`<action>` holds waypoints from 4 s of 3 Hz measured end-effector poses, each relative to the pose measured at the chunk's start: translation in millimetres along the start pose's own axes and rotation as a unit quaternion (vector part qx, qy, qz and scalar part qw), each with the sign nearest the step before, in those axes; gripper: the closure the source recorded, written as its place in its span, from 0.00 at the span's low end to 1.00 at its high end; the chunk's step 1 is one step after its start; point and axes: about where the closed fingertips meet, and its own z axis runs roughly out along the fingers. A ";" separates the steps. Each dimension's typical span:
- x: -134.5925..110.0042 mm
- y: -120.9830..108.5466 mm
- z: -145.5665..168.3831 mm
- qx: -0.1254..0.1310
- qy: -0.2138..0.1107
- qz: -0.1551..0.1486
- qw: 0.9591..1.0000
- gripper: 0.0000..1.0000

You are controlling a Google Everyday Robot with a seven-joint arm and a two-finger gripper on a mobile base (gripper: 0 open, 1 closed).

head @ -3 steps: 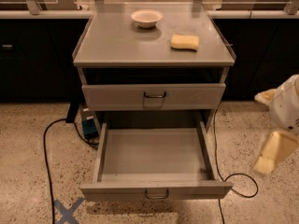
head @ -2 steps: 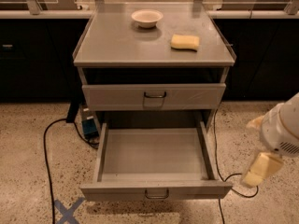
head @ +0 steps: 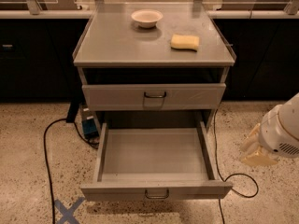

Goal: Close middle drawer

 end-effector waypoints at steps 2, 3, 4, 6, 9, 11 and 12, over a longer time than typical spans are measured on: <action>5.4 3.0 16.5 0.011 -0.028 0.019 0.999 1.00; 8.3 8.3 72.8 -0.019 -0.078 0.057 0.995 1.00; 0.8 20.6 131.7 -0.068 -0.116 0.078 0.988 1.00; -3.6 74.1 199.4 -0.157 -0.139 0.069 0.975 1.00; 2.7 107.3 279.1 -0.149 -0.135 0.104 0.974 1.00; -1.8 99.3 325.0 -0.119 -0.149 0.130 0.973 1.00; -7.7 88.9 344.4 -0.101 -0.167 0.126 0.973 1.00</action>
Offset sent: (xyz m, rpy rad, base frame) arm -0.0024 -0.0027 -0.0365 0.1089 -0.0716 -0.0800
